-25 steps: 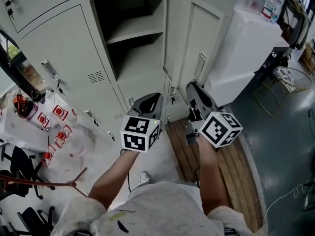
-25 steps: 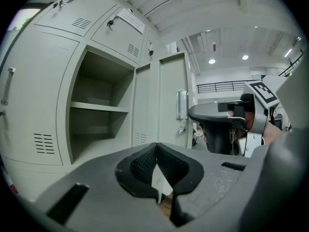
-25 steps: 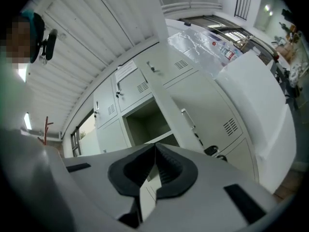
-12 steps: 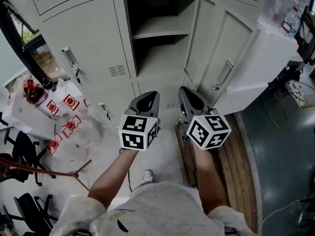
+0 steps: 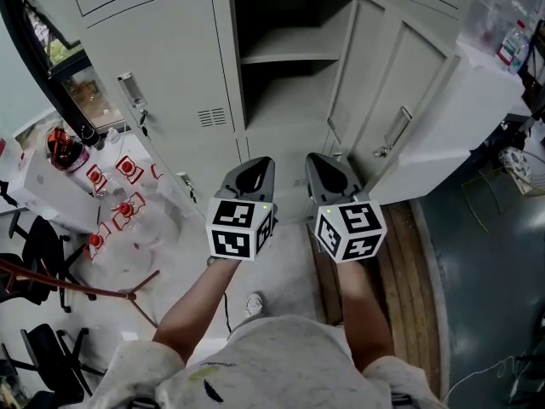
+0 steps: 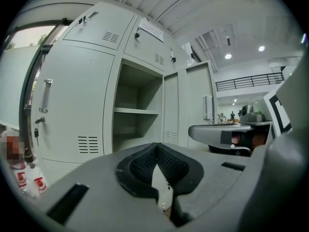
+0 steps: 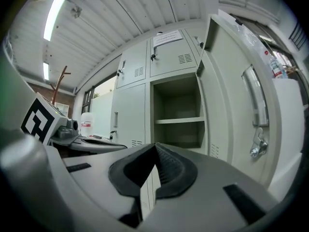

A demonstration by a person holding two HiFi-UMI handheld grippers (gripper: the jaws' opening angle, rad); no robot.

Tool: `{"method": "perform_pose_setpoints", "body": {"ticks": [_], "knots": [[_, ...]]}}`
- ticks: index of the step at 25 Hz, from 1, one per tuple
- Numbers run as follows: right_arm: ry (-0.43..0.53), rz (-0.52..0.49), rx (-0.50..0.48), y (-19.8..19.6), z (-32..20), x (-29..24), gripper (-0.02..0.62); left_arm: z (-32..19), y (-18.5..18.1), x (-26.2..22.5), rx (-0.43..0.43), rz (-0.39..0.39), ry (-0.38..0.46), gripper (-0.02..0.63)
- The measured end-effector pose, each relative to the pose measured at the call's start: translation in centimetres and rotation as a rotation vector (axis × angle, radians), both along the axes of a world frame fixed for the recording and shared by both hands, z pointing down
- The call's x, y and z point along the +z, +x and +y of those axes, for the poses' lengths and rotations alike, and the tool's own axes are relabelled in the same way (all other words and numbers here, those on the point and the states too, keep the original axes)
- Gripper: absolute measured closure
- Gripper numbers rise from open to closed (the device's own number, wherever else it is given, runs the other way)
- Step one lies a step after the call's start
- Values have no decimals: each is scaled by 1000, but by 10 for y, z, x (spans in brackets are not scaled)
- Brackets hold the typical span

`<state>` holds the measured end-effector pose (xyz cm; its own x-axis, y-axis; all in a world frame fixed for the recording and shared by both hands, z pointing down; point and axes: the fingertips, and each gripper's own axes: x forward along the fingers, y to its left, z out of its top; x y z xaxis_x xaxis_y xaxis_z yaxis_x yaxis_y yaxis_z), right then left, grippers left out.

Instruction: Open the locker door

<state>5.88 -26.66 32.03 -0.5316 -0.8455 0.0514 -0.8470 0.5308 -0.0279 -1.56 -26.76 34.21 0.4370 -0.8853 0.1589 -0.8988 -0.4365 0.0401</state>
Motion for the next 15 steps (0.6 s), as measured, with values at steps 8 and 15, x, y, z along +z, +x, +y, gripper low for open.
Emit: {"method": "perform_pose_setpoints", "body": {"ticks": [8, 15], "knots": [[-10, 6, 9, 5, 4, 5, 592, 3, 6, 5, 8, -12, -10, 601], [-11, -4, 13, 5, 4, 5, 592, 4, 6, 6, 15, -14, -13, 601]]}}
